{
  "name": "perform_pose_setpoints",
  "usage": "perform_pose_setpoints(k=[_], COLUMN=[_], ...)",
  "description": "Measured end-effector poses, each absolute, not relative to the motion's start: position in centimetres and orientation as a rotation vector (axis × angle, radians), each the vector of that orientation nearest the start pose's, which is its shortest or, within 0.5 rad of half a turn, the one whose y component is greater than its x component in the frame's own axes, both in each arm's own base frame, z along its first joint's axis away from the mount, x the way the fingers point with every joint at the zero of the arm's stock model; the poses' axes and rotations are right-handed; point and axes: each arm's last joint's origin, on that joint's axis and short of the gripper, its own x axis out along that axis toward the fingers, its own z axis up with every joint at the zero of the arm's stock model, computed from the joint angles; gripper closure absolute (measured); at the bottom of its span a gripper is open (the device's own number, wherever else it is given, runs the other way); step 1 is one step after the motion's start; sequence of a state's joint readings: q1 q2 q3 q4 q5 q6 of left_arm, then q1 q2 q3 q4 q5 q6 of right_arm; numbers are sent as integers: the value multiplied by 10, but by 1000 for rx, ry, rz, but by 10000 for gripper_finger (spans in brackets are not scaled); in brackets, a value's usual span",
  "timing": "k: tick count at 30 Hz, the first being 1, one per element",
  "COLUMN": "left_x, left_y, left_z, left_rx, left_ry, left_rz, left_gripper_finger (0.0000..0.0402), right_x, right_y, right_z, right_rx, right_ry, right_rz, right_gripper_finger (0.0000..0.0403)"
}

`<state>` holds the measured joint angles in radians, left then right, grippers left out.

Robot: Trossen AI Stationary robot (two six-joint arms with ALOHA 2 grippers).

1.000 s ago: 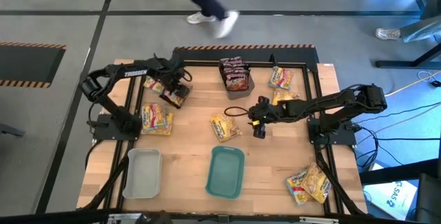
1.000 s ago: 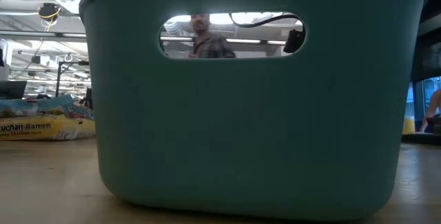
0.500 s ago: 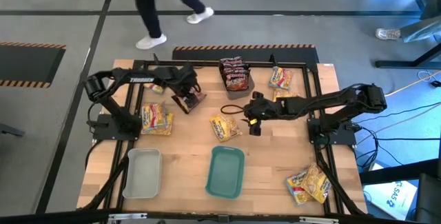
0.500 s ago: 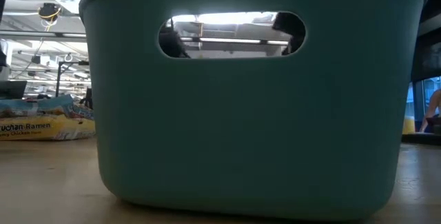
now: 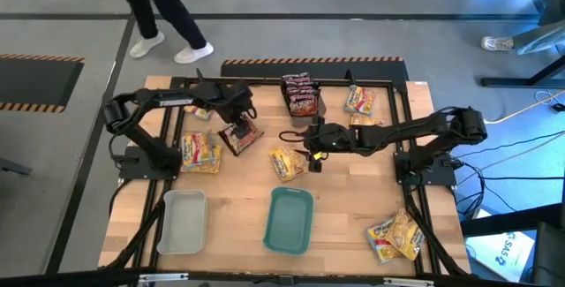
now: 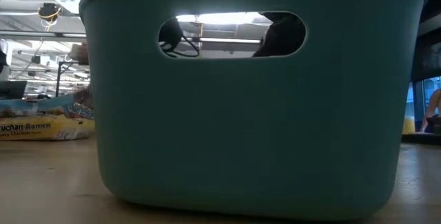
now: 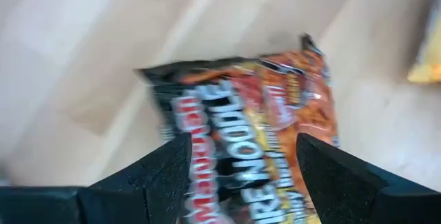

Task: Sort Maruchan noodles
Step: Put the black noodle pack into the black bin

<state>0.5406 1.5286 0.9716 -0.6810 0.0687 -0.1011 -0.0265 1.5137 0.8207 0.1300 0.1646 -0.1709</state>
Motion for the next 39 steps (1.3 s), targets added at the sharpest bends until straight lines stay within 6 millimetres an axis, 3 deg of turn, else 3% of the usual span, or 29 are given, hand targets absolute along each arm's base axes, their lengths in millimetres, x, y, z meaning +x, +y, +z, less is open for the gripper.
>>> perform_pose_setpoints(k=[4, 12, 20, 29, 39], left_x=[225, 199, 185, 182, 198], left_y=[151, 174, 189, 196, 192], left_z=[207, 190, 189, 185, 161], left_rx=[-496, -638, -698, -763, -819], left_ry=[1167, 1131, 1103, 1081, 1133], left_rz=[512, 505, 573, 561, 422], left_gripper_finger=[147, 147, 146, 122, 109], right_x=[325, 368, 413, 452, 466], right_y=[-13, -26, -41, -50, -61], right_z=[198, 193, 174, 158, 134], right_rx=[-221, -201, -200, -194, -189], right_ry=[548, 555, 609, 604, 651], right_rz=[-136, -119, -92, -96, -111], right_gripper_finger=[181, 181, 181, 181, 181])
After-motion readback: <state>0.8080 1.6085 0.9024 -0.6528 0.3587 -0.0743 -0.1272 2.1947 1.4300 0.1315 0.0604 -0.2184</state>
